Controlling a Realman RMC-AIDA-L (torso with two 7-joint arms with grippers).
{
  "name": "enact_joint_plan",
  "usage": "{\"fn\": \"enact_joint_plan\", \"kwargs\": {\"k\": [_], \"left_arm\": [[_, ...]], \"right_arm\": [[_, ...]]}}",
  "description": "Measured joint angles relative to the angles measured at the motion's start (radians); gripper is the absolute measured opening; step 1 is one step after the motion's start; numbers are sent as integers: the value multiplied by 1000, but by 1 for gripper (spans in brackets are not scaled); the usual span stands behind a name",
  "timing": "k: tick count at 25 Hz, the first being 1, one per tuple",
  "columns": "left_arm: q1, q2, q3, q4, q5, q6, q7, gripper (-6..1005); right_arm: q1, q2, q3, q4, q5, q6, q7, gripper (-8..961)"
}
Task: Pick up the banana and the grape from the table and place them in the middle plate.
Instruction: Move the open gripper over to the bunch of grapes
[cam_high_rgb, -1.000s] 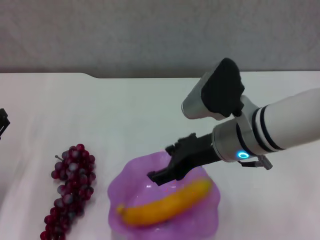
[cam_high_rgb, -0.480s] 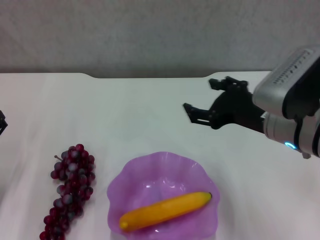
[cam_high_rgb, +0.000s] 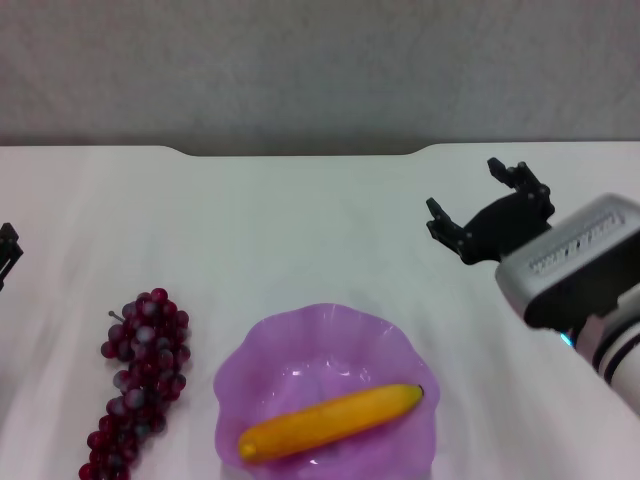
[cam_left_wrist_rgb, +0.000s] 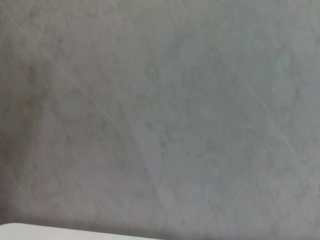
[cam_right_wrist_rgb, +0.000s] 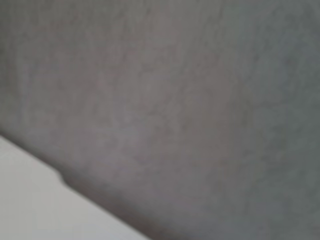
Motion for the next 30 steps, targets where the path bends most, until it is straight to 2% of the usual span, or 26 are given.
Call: {"fn": "enact_joint_plan", "kwargs": {"k": [6,9,12,15,19,25,30], "left_arm": [[0,-1,0,-1,0,0,-6,867],[-4,-2,0,-1,0,0,-7,867],[-11,-3,0,-1,0,0,-11,867],[-17,-3,0,-2,2,-1,-14,866],[-18,-4,0,-2,19,-1,-24,866],[-19,-3,2,-2,38,-4,-35,866],[3,5,27,61,156,-37,-181,866]], "right_arm": [[120,1,-233,-318,-34,-446,249,861],[190,6,-337,-527,-62,-672,480,861],[250,10,-407,-701,-63,-804,736,861],[306,10,-440,-829,-60,-811,983,861],[347,4,-465,-897,-91,-786,1219,861],[367,8,-474,-926,-107,-719,1256,861],[363,9,-489,-929,-110,-647,1223,861]]}}
